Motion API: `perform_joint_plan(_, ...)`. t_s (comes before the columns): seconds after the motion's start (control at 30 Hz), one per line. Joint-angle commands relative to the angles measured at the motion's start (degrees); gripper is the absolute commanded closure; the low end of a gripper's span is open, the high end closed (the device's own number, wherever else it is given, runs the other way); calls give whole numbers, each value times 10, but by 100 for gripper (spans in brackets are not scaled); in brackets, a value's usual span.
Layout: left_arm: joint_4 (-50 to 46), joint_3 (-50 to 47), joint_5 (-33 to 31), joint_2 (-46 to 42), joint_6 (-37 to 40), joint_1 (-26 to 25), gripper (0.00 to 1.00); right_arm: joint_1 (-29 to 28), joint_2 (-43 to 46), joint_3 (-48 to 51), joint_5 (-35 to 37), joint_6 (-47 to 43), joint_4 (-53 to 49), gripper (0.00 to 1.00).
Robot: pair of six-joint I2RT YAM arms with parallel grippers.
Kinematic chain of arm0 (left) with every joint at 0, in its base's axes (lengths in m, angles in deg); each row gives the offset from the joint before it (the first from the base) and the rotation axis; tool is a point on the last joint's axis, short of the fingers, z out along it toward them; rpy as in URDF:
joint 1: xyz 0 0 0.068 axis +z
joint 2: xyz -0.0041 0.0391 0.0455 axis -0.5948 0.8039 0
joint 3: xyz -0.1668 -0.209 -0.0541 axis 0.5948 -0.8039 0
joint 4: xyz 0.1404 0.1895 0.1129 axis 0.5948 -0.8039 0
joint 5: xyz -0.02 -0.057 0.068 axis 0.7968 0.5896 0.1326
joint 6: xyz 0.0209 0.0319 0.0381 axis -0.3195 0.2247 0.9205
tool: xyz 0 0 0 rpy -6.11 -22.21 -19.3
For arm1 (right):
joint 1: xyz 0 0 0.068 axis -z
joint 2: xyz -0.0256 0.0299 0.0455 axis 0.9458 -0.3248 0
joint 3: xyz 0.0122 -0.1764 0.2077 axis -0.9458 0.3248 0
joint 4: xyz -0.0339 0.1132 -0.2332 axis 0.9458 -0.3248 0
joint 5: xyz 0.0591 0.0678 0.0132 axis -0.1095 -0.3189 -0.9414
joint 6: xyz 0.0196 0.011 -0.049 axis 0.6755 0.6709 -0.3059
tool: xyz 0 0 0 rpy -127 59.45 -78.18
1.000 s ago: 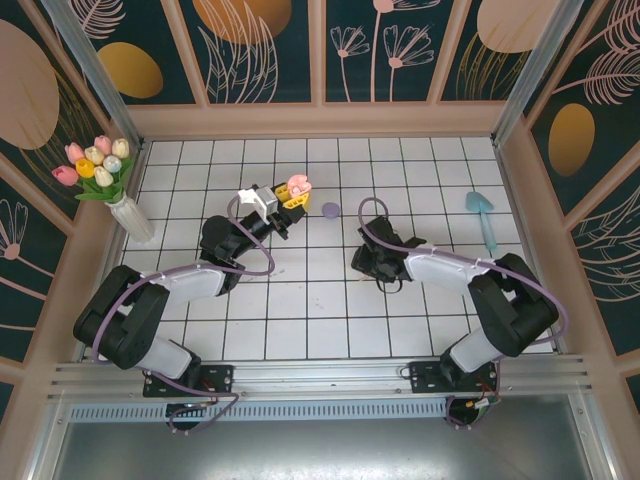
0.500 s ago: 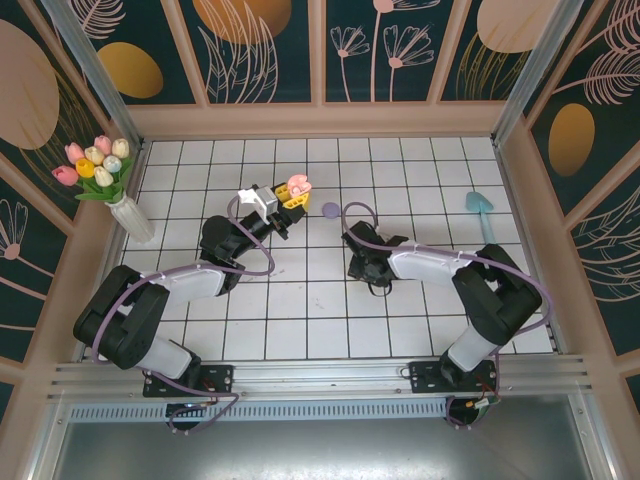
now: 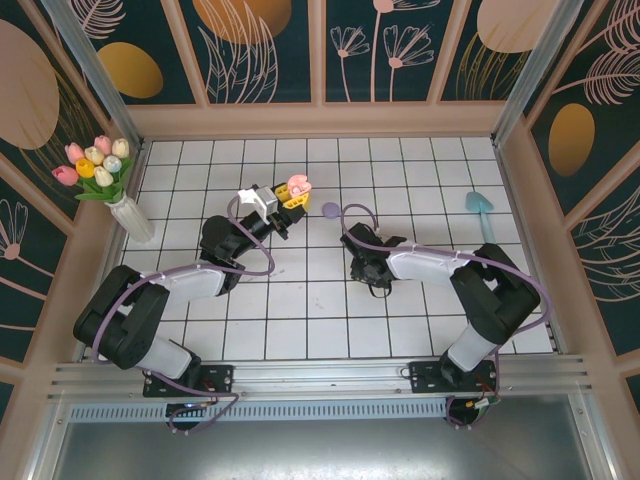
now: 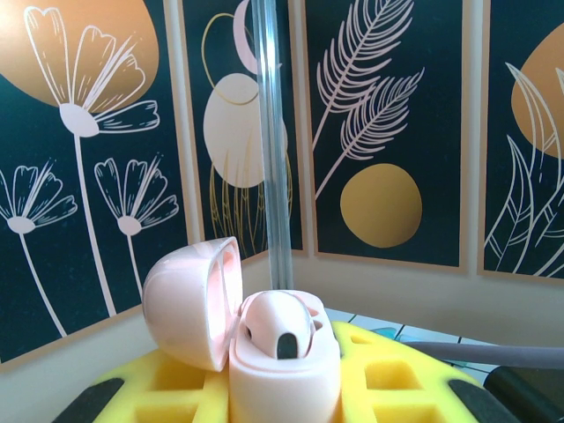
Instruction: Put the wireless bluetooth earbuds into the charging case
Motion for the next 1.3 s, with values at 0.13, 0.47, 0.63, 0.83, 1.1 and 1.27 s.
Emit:
perform_joint_plan(0.13, 30, 0, -2, -2, 6, -2, 100, -9, -13, -1, 1, 1, -6, 76)
perform_joint_plan(0.47, 22, 3, -1, -2, 5, -2, 100, -9, 25, 27, 24, -5, 46, 80)
perform_joint_plan(0.63, 14, 7, -1, -3, 10, -2, 100, -8, 65, 44, 53, -9, 79, 80)
perform_joint_plan(0.83, 4, 13, 1, -3, 11, -2, 100, -6, 108, 56, 83, -23, 114, 80)
perform_joint_plan(1.1, -11, 27, 5, -1, 14, -3, 100, 10, 187, 31, 110, -97, 146, 80)
perform_joint_plan(1.27, -20, 37, 16, 5, 16, -2, 100, 31, 236, -16, 94, -183, 177, 80)
